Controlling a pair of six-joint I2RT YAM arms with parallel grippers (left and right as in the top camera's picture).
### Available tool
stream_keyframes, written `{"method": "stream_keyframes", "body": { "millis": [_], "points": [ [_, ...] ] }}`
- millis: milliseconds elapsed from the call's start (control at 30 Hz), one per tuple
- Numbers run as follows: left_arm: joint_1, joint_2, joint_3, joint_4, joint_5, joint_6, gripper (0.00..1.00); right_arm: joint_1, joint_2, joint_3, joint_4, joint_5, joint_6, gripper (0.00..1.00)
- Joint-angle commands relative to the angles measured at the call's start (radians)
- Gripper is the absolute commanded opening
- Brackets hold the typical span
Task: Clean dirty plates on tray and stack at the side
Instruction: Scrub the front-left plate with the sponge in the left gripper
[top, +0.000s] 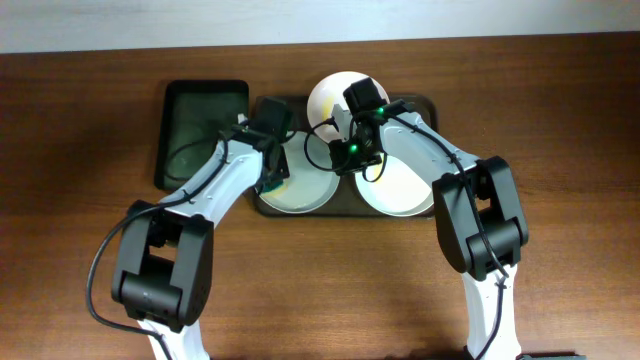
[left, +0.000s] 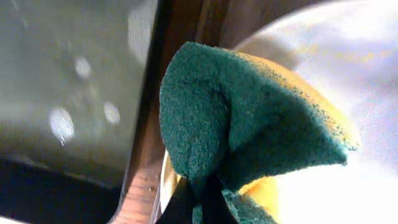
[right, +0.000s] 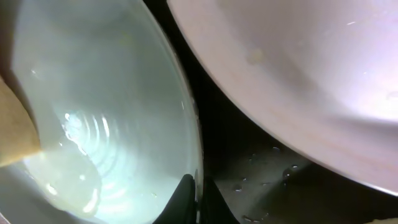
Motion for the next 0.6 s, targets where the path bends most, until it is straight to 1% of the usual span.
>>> {"method": "stream_keyframes", "body": {
  "millis": [0,67,133,267,367,567],
  "points": [
    [0.028,-0.023,0.060,0.026,0.116,0.061,0.00,-0.003,0.007,0.010,-0.012,0.024,-0.039,0.04],
    [0.028,-0.014,0.060,0.053,0.260,0.060,0.00,-0.003,0.007,0.011,-0.012,0.024,-0.039,0.04],
    [0.027,0.002,0.059,0.076,0.326,0.060,0.00,-0.003,0.007,0.011,-0.011,0.024,-0.040,0.04],
    [0.027,0.045,0.059,0.085,0.349,0.034,0.00,-0.003,0.007,0.011,-0.012,0.024,-0.039,0.04],
    [0.017,0.087,0.059,0.090,0.435,0.034,0.00,-0.003,0.007,0.011,-0.010,0.024,-0.039,0.04],
    [-0.014,0.131,0.058,0.088,0.453,0.038,0.00,-0.003,0.005,0.011,-0.008,0.025,-0.039,0.04]
  ]
}}
